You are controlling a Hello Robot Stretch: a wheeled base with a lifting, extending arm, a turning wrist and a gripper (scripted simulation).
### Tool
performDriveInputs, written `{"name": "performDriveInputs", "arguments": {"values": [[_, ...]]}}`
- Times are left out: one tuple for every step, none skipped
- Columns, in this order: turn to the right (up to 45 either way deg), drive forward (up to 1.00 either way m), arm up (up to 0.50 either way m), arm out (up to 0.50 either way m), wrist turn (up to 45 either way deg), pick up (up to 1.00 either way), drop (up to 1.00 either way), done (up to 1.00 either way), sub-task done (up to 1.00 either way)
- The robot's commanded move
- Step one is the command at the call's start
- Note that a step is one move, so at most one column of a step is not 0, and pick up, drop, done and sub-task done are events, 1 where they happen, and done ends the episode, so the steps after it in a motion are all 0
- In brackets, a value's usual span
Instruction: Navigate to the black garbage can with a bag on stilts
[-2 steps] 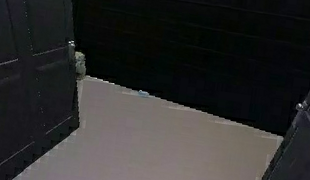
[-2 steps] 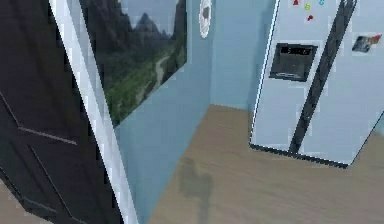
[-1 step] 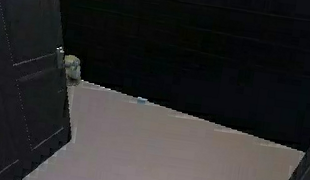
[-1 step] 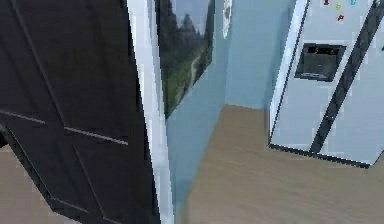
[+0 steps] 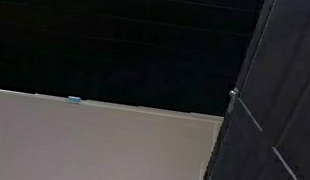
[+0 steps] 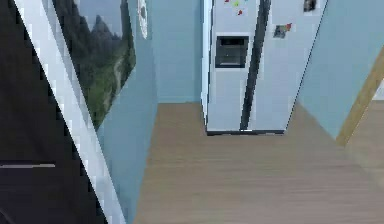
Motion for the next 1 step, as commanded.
{"name": "performDriveInputs", "arguments": {"values": [[0.0,1.0,0.0,0.0,0.0,0.0,0.0,0.0,0.0]]}}
